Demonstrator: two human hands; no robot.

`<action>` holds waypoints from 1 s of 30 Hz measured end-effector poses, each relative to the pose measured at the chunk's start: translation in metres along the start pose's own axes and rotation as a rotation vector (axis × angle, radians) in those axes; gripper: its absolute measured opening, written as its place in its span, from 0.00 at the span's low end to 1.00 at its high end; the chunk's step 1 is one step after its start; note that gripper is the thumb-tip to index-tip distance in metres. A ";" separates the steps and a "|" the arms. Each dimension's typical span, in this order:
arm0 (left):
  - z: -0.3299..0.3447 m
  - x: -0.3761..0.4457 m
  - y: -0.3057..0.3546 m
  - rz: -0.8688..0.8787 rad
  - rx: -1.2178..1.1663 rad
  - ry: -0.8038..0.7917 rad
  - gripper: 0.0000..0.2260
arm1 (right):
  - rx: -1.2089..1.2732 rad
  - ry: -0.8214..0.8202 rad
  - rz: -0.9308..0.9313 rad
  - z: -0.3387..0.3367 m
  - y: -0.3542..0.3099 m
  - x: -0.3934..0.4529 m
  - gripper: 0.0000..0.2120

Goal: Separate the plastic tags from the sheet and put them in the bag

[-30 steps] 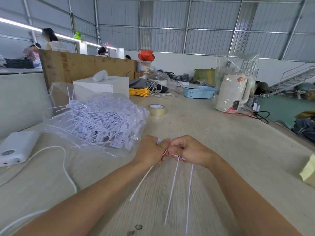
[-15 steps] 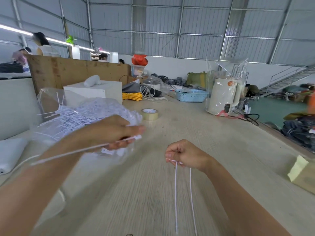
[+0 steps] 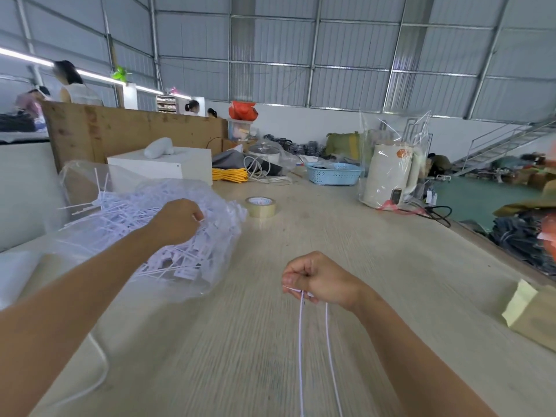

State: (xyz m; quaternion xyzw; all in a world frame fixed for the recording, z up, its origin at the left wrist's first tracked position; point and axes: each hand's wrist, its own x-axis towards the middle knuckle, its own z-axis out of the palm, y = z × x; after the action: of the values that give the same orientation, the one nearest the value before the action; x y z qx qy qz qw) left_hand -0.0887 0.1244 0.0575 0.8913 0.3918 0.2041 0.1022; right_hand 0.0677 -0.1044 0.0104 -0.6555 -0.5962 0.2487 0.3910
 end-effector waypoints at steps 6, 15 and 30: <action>0.007 -0.021 0.023 0.059 0.478 -0.156 0.13 | 0.026 0.010 0.025 0.000 0.004 0.001 0.14; 0.019 -0.104 0.093 -0.002 -0.304 -0.517 0.28 | 0.177 0.059 -0.004 0.003 0.003 0.001 0.07; 0.067 -0.101 0.093 0.004 -0.891 -0.343 0.18 | 0.131 -0.037 0.029 0.002 0.006 0.003 0.12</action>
State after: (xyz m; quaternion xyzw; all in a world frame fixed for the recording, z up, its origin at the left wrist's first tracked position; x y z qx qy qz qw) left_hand -0.0595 -0.0143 0.0008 0.7823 0.2419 0.2025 0.5372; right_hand 0.0700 -0.1008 0.0052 -0.6325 -0.5763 0.3050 0.4182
